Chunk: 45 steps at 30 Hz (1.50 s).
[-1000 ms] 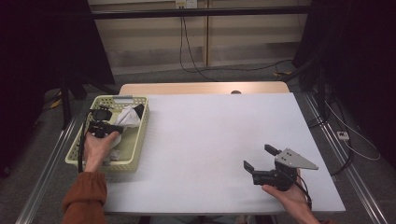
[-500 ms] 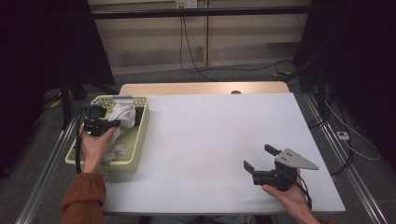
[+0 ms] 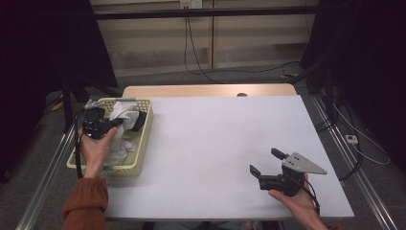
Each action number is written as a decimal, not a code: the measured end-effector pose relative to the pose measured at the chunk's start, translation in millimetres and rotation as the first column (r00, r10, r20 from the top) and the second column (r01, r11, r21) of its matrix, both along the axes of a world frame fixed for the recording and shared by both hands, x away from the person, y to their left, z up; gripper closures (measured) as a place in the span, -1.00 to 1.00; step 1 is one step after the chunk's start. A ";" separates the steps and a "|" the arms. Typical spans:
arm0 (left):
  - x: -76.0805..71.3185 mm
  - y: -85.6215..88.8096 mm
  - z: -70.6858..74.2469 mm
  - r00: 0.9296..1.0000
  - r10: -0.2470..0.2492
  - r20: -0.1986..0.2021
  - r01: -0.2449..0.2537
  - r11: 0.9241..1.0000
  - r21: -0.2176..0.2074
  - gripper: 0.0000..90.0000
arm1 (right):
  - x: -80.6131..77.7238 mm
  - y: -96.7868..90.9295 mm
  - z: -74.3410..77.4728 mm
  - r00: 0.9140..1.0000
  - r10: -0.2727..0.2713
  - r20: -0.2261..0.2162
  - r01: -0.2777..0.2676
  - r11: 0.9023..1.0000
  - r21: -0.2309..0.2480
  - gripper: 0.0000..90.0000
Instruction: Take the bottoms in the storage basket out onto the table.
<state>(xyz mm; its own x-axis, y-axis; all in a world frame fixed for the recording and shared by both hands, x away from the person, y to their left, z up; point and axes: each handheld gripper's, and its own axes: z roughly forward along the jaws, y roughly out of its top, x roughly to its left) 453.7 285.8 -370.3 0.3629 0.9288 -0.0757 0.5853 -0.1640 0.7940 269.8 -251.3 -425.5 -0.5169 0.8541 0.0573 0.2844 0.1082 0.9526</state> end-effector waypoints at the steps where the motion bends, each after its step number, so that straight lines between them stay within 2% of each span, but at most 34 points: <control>1: -0.3 0.0 0.3 1.000 0.003 0.011 -0.003 1.000 -0.003 0.73 | 0.0 -0.1 0.1 1.000 -0.001 0.002 0.001 1.000 0.002 -0.93; 5: -2.7 -1.2 1.9 0.999 0.004 0.042 -0.003 1.000 -0.018 0.73 | -0.2 -0.6 0.5 1.000 0.001 0.002 -0.001 1.000 0.006 -0.93; 14: -6.7 -7.6 6.9 0.996 -0.013 0.092 0.014 1.000 -0.015 0.73 | -0.6 -0.7 1.0 1.000 0.001 0.003 -0.001 1.000 0.016 -0.93; 21: -10.6 -8.9 12.2 0.992 -0.022 0.126 0.028 0.999 -0.041 0.73 | -0.8 -1.2 1.5 1.000 0.002 0.006 -0.002 1.000 0.022 -0.93; 29: -16.7 -15.4 20.8 0.985 -0.038 0.170 0.047 0.998 -0.049 0.73 | -1.5 -0.7 1.8 1.000 0.005 0.010 -0.006 1.000 0.027 -0.93; 34: -18.8 -14.7 23.6 0.982 -0.032 0.188 0.044 0.997 -0.059 0.73 | -1.1 0.5 1.9 1.000 0.009 0.010 -0.010 1.000 0.026 -0.93; 42: -23.8 -13.3 33.7 0.971 -0.022 0.239 0.044 0.995 -0.089 0.73 | -1.1 -0.4 1.7 1.000 0.009 0.009 -0.009 1.000 0.026 -0.93; 45: -25.1 -12.7 35.5 0.969 -0.018 0.248 0.043 0.994 -0.096 0.73 | -1.2 0.4 1.7 1.000 0.011 0.009 -0.011 1.000 0.026 -0.93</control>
<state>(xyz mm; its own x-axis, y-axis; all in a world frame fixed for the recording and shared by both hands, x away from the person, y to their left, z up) 428.7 273.2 -334.8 0.4098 0.9093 -0.0725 0.3657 -0.0910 0.9263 268.6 -250.9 -423.8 -0.5267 0.8467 0.0747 0.2748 0.0865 0.9576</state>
